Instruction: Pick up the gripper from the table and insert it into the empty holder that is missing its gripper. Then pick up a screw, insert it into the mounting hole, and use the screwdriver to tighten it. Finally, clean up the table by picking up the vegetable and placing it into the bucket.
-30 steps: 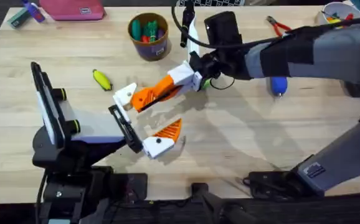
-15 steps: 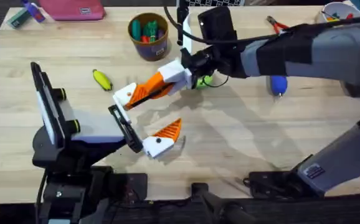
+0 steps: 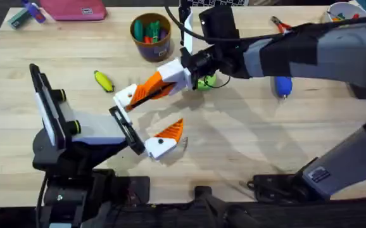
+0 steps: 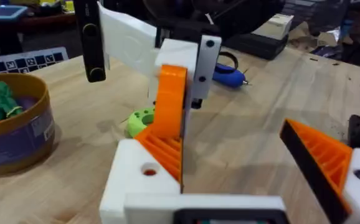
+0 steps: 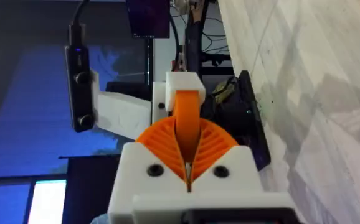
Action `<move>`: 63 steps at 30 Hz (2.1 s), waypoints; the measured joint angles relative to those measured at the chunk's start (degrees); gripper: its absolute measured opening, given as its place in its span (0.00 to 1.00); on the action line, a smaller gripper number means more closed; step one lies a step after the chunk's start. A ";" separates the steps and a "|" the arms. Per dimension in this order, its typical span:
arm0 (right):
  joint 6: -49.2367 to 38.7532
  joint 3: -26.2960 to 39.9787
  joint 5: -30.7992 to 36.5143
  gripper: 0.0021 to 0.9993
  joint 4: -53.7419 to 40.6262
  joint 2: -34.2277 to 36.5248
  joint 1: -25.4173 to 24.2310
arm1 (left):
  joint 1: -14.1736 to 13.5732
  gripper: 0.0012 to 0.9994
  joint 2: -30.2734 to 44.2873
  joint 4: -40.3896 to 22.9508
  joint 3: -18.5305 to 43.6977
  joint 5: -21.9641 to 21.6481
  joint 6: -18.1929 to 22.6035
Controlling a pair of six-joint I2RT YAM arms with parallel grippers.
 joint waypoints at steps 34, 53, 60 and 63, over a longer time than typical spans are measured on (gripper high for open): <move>0.07 2.99 0.68 0.01 -0.02 1.77 1.01 | 0.42 0.99 0.01 0.20 0.02 -2.16 0.04; -0.07 3.21 2.07 0.01 0.04 1.77 1.18 | 0.42 0.99 0.00 0.17 0.02 -2.34 -0.15; -0.07 3.21 2.14 0.01 0.04 1.77 1.18 | 0.42 0.99 0.00 0.17 0.02 -2.34 -0.17; -0.07 3.21 2.07 0.01 0.05 1.77 1.18 | 0.42 0.99 0.00 0.17 0.02 -2.32 -0.16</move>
